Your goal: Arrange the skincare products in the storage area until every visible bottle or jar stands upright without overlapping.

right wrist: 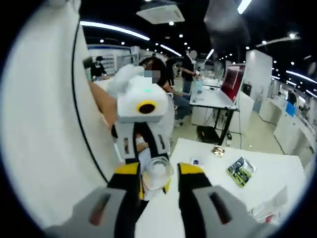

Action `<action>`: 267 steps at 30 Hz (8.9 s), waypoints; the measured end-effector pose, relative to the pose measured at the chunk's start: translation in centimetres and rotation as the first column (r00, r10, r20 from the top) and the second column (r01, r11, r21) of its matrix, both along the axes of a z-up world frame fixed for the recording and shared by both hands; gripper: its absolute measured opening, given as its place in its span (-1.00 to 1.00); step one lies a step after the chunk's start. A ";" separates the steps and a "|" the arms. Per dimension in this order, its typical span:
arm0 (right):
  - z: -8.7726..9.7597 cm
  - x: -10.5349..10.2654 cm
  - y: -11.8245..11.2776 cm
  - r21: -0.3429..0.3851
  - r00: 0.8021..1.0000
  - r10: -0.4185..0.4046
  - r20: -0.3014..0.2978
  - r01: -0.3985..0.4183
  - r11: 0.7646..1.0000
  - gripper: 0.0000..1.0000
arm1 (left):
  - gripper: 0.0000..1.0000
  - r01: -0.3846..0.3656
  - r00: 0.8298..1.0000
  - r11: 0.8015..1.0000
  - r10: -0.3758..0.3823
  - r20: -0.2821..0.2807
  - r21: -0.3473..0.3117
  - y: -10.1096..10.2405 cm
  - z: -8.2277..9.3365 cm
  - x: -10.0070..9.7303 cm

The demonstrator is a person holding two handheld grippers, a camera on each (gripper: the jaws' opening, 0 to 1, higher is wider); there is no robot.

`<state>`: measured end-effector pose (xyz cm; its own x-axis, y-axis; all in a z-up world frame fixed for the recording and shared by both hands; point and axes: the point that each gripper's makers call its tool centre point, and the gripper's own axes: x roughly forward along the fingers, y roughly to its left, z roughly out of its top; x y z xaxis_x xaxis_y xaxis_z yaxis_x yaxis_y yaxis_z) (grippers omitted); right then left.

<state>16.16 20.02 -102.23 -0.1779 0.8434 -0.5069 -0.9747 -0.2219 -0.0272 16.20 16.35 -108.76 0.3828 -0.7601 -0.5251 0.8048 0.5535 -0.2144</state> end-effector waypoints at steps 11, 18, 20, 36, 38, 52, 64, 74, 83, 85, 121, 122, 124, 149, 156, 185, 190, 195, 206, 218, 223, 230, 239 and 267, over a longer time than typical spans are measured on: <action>0.0 1.3 1.0 -0.138 1.000 0.025 0.006 -0.024 0.990 -0.57 | -0.58 0.043 0.999 0.998 -0.043 -0.003 -0.046 0.7 -0.1 1.5; -0.7 2.8 0.7 -0.201 1.000 0.006 -0.020 -0.010 0.980 -0.56 | -0.58 0.094 0.995 0.993 -0.095 -0.005 -0.073 0.4 -0.3 2.7; -1.0 3.5 0.4 -0.223 1.000 -0.004 0.011 0.006 0.975 -0.56 | -0.58 0.113 0.994 0.990 -0.113 -0.004 -0.081 0.4 -0.3 3.2; -0.9 5.4 -1.9 -0.289 0.993 -0.069 0.096 0.094 0.953 -0.63 | -0.58 0.341 0.939 0.940 -0.340 0.060 -0.018 -0.7 -0.4 4.8; -1.3 5.4 -2.3 -0.322 0.994 -0.032 0.107 0.065 0.945 -0.64 | -0.58 0.396 0.917 0.918 -0.396 0.046 0.023 -0.8 -0.8 4.8; -2.8 6.4 -1.9 -0.389 0.996 -0.030 0.087 0.062 0.919 -0.71 | -0.56 0.395 0.916 0.917 -0.397 0.060 0.053 -0.7 -2.1 6.2; -3.6 8.9 -2.1 -0.407 0.992 -0.078 0.099 0.112 0.907 -0.71 | -0.42 0.210 0.977 0.978 -0.209 -0.051 0.013 3.0 -4.2 7.1; -5.3 13.8 -5.5 -0.448 0.967 -0.210 0.147 0.254 0.857 -0.70 | -0.40 0.058 0.989 0.997 -0.065 -0.131 -0.054 5.8 -4.0 5.8; -7.3 17.6 -8.1 -0.476 0.932 -0.292 0.214 0.360 0.802 -0.70 | -0.44 -0.085 0.977 0.989 0.058 -0.205 -0.125 6.9 -2.3 5.4; -7.9 18.5 -8.8 -0.477 0.925 -0.314 0.216 0.381 0.792 -0.70 | -0.44 -0.103 0.972 0.985 0.071 -0.222 -0.137 6.9 -1.9 5.2; -12.7 25.8 -11.9 -0.448 0.804 -0.534 0.263 0.592 0.670 -0.69 | -0.46 -0.239 0.949 0.962 0.203 -0.239 -0.134 9.3 -2.2 3.7; -12.9 25.8 -12.0 -0.456 0.803 -0.537 0.259 0.592 0.665 -0.69 | -0.46 -0.244 0.948 0.960 0.206 -0.241 -0.138 9.4 -2.1 3.7; -13.1 25.8 -12.2 -0.464 0.803 -0.532 0.268 0.591 0.660 -0.69 | -0.46 -0.248 0.948 0.957 0.207 -0.241 -0.151 9.3 -2.0 3.7; -12.3 26.7 -12.2 -0.409 0.783 -0.479 0.397 0.618 0.672 -0.59 | -0.47 -0.175 0.969 0.984 0.166 -0.181 -0.035 7.9 -3.2 2.3; -10.7 26.3 -12.2 -0.355 0.766 -0.452 0.457 0.623 0.697 -0.55 | -0.47 -0.168 0.971 0.985 0.158 -0.181 -0.038 7.5 -3.3 2.2; -18.8 26.5 -15.2 -0.398 0.436 -0.899 0.044 0.833 0.385 -0.68 | -0.48 -0.308 0.933 0.951 0.296 -0.206 -0.025 8.8 -1.9 0.9; -18.3 24.4 -15.6 -0.376 0.398 -0.915 -0.069 0.839 0.393 -0.57 | -0.48 -0.343 0.918 0.938 0.323 -0.229 -0.054 8.2 -1.5 0.9; -18.4 20.2 -15.7 -0.355 0.386 -0.906 -0.172 0.834 0.423 -0.51 | -0.47 -0.392 0.895 0.914 0.353 -0.271 -0.105 6.9 -1.3 1.4; -16.8 14.7 -11.8 -0.282 0.512 -0.814 -0.274 0.767 0.577 -0.46 | -0.46 -0.606 0.792 0.758 0.548 -0.271 -0.239 6.3 0.6 6.2; -16.6 10.1 -9.1 -0.289 0.608 -0.725 -0.324 0.666 0.687 -0.41 | -0.43 -0.613 0.786 0.768 0.566 -0.248 -0.188 5.9 -0.9 6.2; -16.1 9.9 -8.2 -0.302 0.630 -0.710 -0.314 0.642 0.704 -0.41 | -0.43 -0.620 0.782 0.756 0.575 -0.238 -0.209 7.0 -0.8 8.0; -14.3 10.3 -5.8 -0.306 0.651 -0.704 -0.285 0.634 0.710 -0.34 | -0.43 -0.648 0.761 0.717 0.594 -0.262 -0.257 9.4 -1.8 10.4; -11.8 14.6 0.3 -0.291 0.681 -0.708 -0.187 0.650 0.702 -0.24 | -0.45 -0.697 0.717 0.650 0.627 -0.306 -0.302 13.0 -4.3 11.7; -20.0 31.7 13.1 -0.408 0.518 -0.851 -0.087 0.761 0.505 0.84 | -0.45 -0.829 0.558 0.515 0.749 -0.357 -0.216 23.9 -6.6 4.9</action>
